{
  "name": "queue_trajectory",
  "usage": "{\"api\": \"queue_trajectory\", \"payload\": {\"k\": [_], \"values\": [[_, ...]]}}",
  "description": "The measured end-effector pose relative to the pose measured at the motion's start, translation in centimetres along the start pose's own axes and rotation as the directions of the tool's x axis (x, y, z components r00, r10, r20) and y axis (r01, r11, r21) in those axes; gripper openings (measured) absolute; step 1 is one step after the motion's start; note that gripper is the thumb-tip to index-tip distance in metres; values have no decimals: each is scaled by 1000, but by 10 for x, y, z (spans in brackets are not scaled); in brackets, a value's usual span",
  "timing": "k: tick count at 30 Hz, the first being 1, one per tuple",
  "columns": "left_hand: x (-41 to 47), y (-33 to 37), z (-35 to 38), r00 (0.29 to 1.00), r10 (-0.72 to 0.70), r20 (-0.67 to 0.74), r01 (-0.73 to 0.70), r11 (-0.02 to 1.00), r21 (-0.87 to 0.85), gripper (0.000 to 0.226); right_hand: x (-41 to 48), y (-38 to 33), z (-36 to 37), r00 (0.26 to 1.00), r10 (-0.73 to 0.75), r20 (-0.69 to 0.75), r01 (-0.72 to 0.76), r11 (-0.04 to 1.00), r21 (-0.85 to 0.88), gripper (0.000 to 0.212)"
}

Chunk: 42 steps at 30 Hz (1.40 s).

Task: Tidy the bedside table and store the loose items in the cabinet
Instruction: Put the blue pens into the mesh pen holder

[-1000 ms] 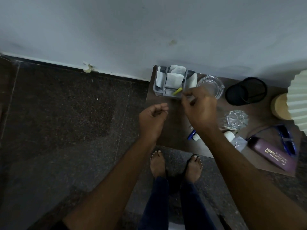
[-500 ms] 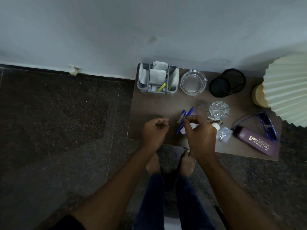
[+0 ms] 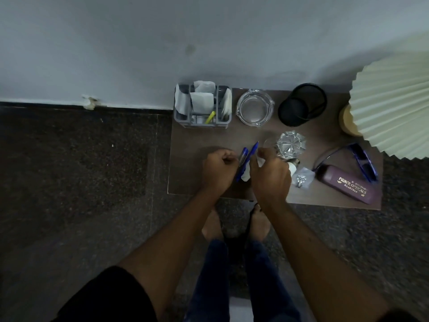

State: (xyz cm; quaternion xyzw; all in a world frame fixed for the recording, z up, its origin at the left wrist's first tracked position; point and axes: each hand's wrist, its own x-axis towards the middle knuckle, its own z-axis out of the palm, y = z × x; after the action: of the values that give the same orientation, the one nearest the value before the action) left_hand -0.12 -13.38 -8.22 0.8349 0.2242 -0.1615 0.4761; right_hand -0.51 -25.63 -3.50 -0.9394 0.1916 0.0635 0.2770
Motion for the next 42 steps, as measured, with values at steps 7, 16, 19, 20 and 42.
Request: {"api": "queue_trajectory", "payload": {"k": [7, 16, 19, 20, 42], "values": [[8, 21, 13, 999, -27, -28, 31, 991, 129, 15, 14, -5, 11, 991, 4, 136, 30, 967, -251, 21], [9, 28, 7, 1000, -3, 28, -3, 974, 227, 14, 22, -9, 19, 983, 47, 179, 21, 931, -363, 21], [10, 27, 2, 999, 3, 41, -13, 965, 261, 14, 23, -11, 20, 986, 32, 161, 26, 938, -346, 19], [11, 27, 0, 999, 11, 46, -24, 960, 278, 14, 23, -12, 21, 988, 25, 152, 29, 938, -345, 18], [16, 39, -11, 996, -88, -22, 91, 945, 316, 23, 36, -13, 34, 991, -12, 132, 45, 967, -250, 16]]}}
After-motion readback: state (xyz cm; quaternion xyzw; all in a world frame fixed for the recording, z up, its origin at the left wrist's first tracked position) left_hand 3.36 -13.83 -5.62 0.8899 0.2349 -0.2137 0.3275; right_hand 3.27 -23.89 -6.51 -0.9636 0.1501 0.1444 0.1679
